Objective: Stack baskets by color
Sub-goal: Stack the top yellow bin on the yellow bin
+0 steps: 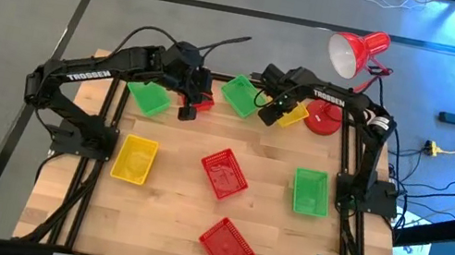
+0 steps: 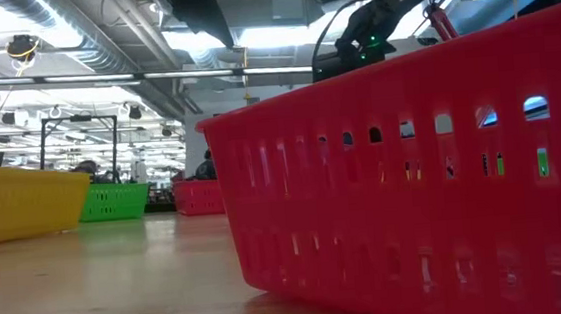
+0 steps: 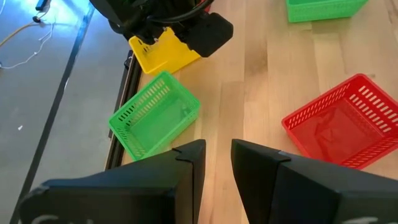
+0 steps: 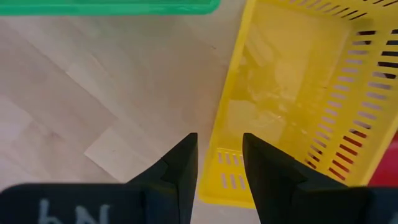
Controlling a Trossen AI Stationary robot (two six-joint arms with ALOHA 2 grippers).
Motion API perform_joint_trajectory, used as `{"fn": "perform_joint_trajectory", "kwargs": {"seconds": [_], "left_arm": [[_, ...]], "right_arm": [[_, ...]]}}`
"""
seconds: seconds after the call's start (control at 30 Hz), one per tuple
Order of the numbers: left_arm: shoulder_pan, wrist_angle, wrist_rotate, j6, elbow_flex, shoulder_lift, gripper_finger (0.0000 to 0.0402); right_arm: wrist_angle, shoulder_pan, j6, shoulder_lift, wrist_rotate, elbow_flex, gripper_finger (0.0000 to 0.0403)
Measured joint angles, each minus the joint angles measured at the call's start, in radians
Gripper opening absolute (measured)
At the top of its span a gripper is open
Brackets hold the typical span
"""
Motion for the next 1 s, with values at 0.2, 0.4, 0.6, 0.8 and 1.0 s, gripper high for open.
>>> {"fn": "perform_joint_trajectory", "kwargs": {"seconds": [0.2,0.4,0.6,0.8,1.0], "left_arm": [[0.000,0.000,0.000,0.000,0.000,0.000,0.0069],[0.000,0.000,0.000,-0.001,0.000,0.000,0.0069],[0.000,0.000,0.000,-0.003,0.000,0.001,0.0069],[0.000,0.000,0.000,-0.003,0.000,0.001,0.0069],[0.000,0.000,0.000,0.000,0.000,0.001,0.0069]], "right_arm": [[0.019,-0.001,-0.001,0.000,0.003,0.000,0.0126],[0.019,-0.002,0.003,0.010,-0.007,0.000,0.0126],[0.016,-0.002,-0.024,0.068,-0.007,-0.002,0.0126],[0.030,-0.003,-0.073,0.102,-0.006,-0.002,0.0120],[0.038,-0.003,-0.104,0.100,-0.001,-0.002,0.0021]]}}
